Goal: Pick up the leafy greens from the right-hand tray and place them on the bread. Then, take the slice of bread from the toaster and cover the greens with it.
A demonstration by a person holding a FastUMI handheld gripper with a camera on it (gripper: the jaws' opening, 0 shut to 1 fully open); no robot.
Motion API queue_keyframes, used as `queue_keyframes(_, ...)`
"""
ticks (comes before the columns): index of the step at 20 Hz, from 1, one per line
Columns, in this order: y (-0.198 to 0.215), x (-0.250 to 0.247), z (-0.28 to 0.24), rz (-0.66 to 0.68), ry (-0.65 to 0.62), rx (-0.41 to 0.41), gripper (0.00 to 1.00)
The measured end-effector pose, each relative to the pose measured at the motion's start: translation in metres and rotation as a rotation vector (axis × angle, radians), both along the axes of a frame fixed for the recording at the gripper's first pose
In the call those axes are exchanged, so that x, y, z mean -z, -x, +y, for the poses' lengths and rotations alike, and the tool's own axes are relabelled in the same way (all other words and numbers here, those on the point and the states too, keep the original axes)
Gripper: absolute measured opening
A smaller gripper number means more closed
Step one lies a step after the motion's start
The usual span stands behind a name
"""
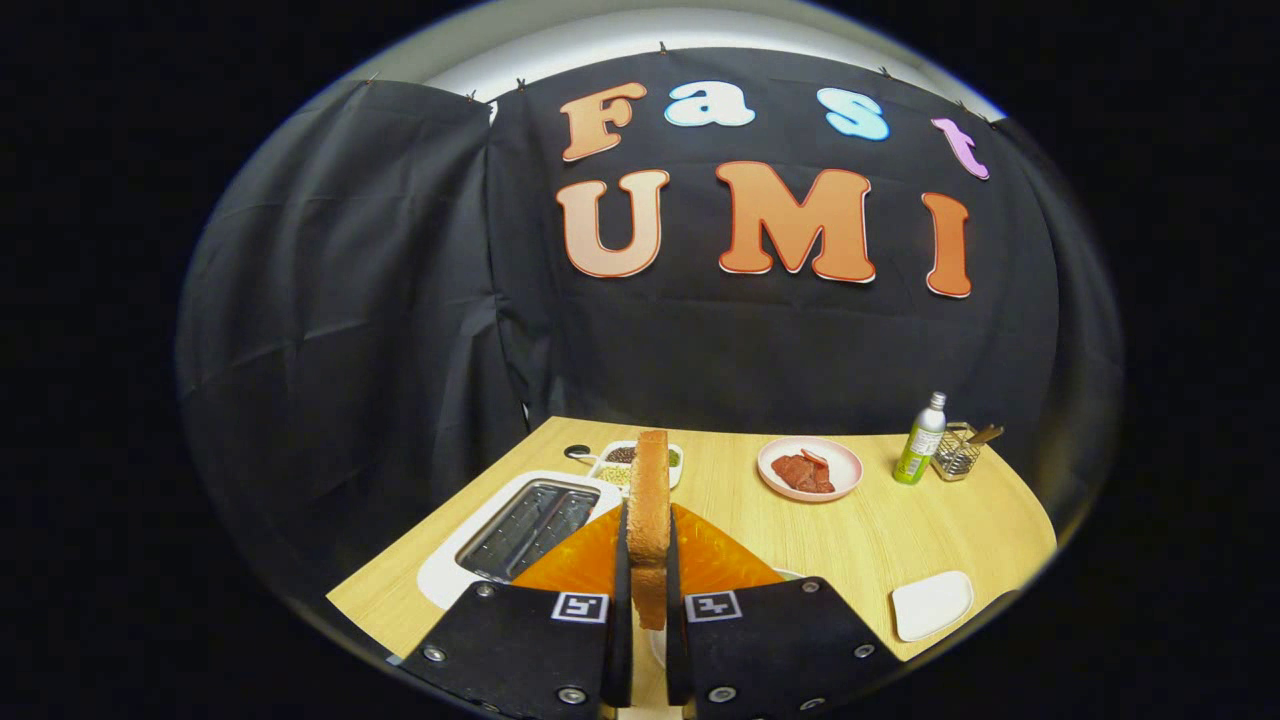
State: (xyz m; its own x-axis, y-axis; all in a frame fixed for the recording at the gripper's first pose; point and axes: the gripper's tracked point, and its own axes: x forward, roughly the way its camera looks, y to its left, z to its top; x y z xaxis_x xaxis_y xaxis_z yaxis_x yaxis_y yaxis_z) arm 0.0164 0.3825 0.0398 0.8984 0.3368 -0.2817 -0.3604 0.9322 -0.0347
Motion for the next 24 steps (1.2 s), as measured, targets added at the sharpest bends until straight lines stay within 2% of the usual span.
queue_keyframes(13, -0.011, 0.101, -0.032, 0.199, -0.034, -0.036, 0.14)
queue_keyframes(20, -0.016, 0.123, -0.047, 0.259, -0.09, -0.056, 0.14)
queue_keyframes(24, -0.023, 0.132, -0.067, 0.287, -0.118, -0.038, 0.14)
